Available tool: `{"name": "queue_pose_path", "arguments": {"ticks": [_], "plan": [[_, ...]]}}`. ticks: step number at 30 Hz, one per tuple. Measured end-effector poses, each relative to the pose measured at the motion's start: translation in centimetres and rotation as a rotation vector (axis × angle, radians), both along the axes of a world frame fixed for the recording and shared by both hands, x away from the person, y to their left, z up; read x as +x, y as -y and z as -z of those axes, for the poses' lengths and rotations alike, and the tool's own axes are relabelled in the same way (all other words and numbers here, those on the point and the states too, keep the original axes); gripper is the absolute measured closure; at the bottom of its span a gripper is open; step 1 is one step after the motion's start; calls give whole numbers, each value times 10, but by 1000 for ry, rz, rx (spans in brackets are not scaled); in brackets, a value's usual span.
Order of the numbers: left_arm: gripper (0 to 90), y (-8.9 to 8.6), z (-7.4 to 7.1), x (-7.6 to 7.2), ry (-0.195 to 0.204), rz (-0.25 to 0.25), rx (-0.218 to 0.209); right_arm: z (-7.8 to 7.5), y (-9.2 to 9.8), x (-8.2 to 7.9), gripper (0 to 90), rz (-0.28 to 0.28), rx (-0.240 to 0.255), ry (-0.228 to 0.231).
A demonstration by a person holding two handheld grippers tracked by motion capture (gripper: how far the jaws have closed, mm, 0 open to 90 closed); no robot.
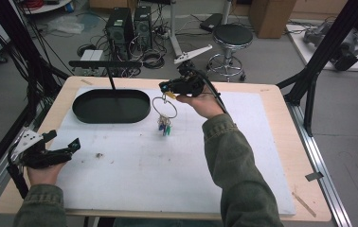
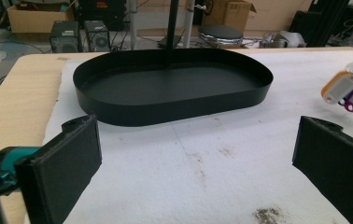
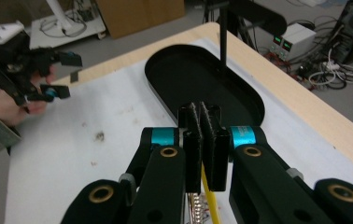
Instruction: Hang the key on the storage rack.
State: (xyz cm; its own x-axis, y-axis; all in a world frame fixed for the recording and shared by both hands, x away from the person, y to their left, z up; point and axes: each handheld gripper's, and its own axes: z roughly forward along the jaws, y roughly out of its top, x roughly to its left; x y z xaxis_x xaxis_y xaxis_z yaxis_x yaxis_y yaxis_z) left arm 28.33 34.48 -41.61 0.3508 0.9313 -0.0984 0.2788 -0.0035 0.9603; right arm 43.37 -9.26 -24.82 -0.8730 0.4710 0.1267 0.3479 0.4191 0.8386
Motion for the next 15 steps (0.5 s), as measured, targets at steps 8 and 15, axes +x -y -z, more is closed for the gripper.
{"name": "queue_pose_path", "arguments": {"ticks": [8,15], "plan": [[17,-1,0,0,4,-1,-2,-9,-7,14,879,10,1,12],[17,-1,0,1,6,-2,-6,-23,-18,25,879,9,22,13]]}}
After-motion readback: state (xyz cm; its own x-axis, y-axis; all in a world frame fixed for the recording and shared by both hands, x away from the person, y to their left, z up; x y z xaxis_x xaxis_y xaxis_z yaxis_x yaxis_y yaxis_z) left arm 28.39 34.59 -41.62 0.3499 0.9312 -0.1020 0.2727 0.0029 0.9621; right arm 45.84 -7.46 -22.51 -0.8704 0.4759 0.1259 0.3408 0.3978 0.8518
